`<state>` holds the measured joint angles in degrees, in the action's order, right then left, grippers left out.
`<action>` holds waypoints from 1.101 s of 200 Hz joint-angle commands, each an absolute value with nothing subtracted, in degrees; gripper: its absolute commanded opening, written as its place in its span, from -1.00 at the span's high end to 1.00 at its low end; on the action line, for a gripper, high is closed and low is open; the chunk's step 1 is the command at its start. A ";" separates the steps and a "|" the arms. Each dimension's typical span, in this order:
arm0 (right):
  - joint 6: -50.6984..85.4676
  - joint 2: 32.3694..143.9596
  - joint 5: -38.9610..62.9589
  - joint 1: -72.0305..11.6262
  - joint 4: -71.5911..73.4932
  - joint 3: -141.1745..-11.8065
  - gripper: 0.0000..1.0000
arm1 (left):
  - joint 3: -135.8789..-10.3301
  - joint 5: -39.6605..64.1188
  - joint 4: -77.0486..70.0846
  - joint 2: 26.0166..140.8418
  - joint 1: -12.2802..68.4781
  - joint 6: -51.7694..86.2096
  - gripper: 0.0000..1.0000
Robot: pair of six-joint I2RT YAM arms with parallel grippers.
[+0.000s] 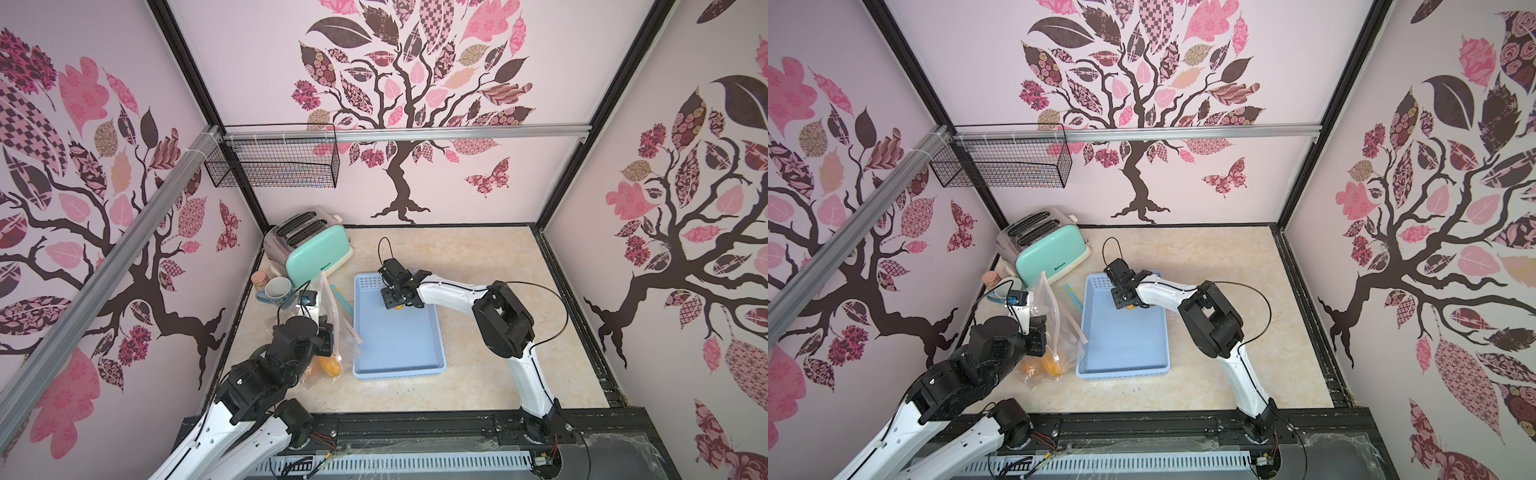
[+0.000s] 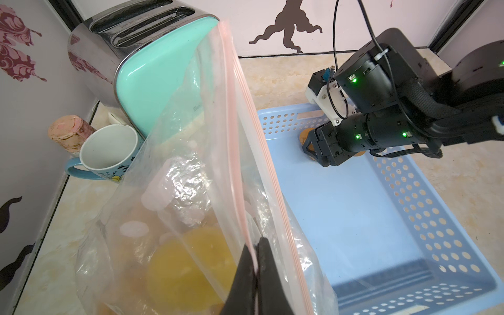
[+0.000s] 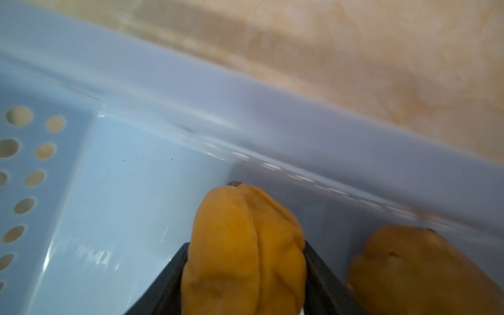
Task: Put the potatoes into a zipper bag and zip it
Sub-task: Pick up the potato from the basket, then place the potato into the zipper food storage bag.
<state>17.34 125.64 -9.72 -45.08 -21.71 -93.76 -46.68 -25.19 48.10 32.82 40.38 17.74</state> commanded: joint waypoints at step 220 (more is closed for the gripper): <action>21.81 69.23 9.45 -45.09 21.53 -36.76 0.04 | -69.95 -7.89 50.49 49.03 40.08 16.47 1.00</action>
